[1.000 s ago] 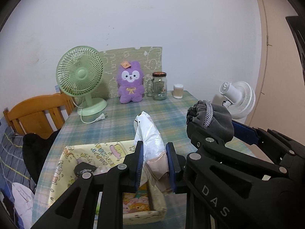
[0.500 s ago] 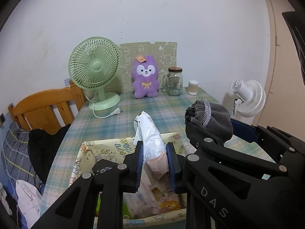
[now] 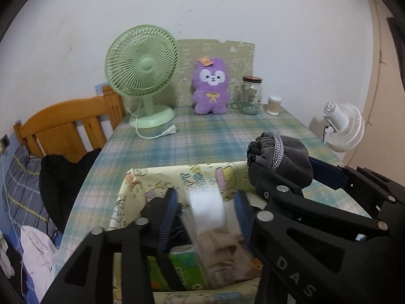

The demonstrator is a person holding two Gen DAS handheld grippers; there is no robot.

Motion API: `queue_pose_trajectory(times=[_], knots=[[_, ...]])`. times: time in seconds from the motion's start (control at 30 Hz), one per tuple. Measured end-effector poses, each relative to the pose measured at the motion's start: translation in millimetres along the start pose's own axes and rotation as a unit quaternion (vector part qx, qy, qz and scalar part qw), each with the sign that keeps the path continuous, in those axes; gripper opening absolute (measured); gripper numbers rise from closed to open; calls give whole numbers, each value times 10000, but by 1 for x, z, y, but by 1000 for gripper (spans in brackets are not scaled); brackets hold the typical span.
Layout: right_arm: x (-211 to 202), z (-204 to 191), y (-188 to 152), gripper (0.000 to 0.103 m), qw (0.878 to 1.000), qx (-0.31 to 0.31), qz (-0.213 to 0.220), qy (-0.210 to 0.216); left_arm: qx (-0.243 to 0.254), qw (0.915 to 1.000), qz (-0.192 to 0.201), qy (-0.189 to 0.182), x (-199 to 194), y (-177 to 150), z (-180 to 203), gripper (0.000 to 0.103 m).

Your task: Organize soft objects

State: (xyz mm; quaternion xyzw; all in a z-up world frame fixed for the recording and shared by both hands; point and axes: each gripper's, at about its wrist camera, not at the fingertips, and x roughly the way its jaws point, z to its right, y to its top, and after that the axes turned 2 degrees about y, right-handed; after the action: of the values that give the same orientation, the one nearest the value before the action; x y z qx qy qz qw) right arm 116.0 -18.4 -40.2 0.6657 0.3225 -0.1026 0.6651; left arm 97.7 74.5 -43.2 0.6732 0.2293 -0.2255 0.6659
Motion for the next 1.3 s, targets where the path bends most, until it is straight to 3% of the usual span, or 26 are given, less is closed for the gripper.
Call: queue_pose_trajectory(times=[0.23, 0.57, 0.6, 0.63, 0.7, 0.8, 1.3], knots=[[15, -15, 0, 58, 9996, -79, -141, 235, -174, 9997, -179, 69, 7, -4, -19, 81], [33, -31, -4, 60, 9970, -64, -402, 654, -261, 9987, -395, 208, 14, -10, -36, 87], [34, -31, -5, 64, 9968, -55, -409, 684, -269, 9987, -398, 194, 14, -11, -36, 87], [34, -32, -5, 75, 9968, -35, -406, 693, -276, 9986, -397, 190, 14, -11, -36, 87], [32, -32, -6, 84, 9971, 49, -349, 674, -292, 9987, -389, 167, 13, -11, -36, 87], [30, -31, -6, 88, 9975, 60, -335, 614, -304, 9987, -386, 139, 12, -11, -35, 88], [-2, 2, 0, 90, 9989, 219, -105, 404, -185, 9995, -176, 186, -3, 1, -4, 99]])
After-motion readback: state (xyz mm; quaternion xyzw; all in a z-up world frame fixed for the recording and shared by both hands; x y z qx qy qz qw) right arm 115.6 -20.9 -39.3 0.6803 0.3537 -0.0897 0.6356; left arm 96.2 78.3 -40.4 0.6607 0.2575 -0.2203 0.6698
